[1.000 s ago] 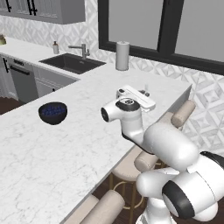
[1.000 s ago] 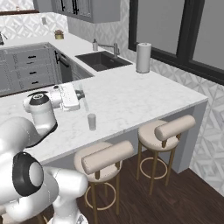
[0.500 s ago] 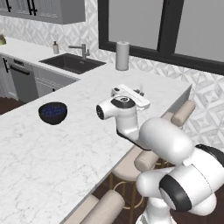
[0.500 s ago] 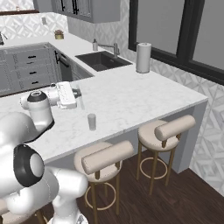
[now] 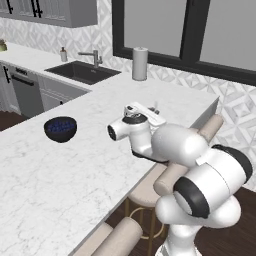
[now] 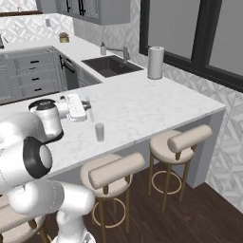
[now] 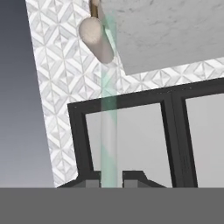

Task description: Take a straw from the drawer in front and place it inside the glass cup on the dining counter.

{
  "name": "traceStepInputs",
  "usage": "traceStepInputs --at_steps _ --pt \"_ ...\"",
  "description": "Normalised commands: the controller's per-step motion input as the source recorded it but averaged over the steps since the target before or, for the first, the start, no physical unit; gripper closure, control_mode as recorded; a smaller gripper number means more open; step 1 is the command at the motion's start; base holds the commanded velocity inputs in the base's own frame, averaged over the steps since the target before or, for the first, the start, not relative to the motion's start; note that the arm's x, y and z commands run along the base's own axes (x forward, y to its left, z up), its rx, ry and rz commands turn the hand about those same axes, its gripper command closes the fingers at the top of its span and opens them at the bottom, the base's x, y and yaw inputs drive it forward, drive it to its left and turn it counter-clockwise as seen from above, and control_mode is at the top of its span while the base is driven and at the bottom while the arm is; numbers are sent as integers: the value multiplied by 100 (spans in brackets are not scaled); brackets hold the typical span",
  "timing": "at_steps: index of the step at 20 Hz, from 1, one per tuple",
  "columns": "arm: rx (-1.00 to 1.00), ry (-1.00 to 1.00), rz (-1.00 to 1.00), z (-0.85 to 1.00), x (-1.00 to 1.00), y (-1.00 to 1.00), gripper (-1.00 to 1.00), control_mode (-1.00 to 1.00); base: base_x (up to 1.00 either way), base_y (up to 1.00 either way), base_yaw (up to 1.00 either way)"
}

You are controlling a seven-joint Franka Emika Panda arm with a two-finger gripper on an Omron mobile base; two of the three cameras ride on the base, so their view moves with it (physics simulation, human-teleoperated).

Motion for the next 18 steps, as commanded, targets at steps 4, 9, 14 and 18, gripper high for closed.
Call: traceStepInputs --at_steps 4,9,14,18 --pt "-3 10 0 -15 10 8 100 -100 0 0 0" --pt "-1 12 0 -9 4 1 100 -100 0 0 0" --pt "0 3 0 -9 8 0 100 -100 0 0 0" --pt "0 0 0 -12 6 0 100 -100 0 0 0"
